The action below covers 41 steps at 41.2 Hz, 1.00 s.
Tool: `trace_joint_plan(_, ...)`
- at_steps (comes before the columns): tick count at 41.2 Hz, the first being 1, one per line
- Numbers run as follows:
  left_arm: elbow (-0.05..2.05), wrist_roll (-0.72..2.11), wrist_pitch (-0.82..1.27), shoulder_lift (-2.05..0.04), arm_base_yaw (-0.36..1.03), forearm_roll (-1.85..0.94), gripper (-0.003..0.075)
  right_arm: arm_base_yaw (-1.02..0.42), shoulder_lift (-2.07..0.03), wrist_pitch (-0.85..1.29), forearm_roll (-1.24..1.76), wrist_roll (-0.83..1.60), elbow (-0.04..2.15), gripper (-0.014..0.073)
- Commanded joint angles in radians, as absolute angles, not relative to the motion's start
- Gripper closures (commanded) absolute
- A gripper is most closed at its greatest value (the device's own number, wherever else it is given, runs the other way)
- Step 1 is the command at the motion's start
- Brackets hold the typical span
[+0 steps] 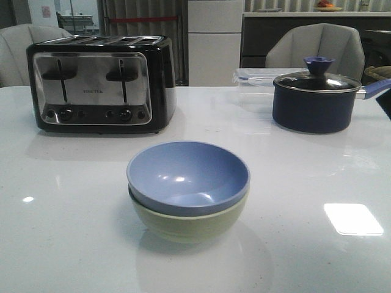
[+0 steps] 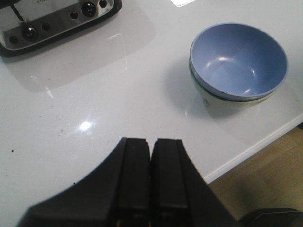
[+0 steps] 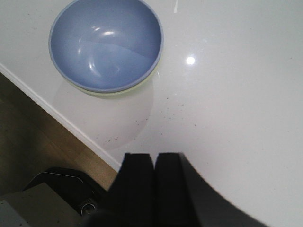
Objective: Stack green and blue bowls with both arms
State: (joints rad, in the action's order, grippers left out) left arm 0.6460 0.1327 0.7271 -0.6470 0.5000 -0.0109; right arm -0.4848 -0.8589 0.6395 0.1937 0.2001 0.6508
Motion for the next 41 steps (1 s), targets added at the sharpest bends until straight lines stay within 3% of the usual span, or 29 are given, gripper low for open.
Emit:
trace_joint_plan(1,0.644,0.123,0.627,-0.600,0.476,-0.020,0.0627,-0.480,-0.853,0.581,0.194,0.198,0.679,0.0538)
trace_joint_plan(21,0.120,0.126,0.052,-0.116,0.126,-0.079,0.0627,-0.480,-0.853,0.581,0.194,0.198,0.679,0.0538)
trace_joint_plan(31,0.028,0.126,0.010,0.027,0.074,-0.107,0.0627,-0.480,-0.853,0.581,0.194,0.198,0.679,0.0538)
trace_joint_plan(41,-0.008,0.126,-0.029,0.025,0.072,-0.107,0.0627,-0.480,-0.854,0.584,0.194,0.198,0.679,0.0538)
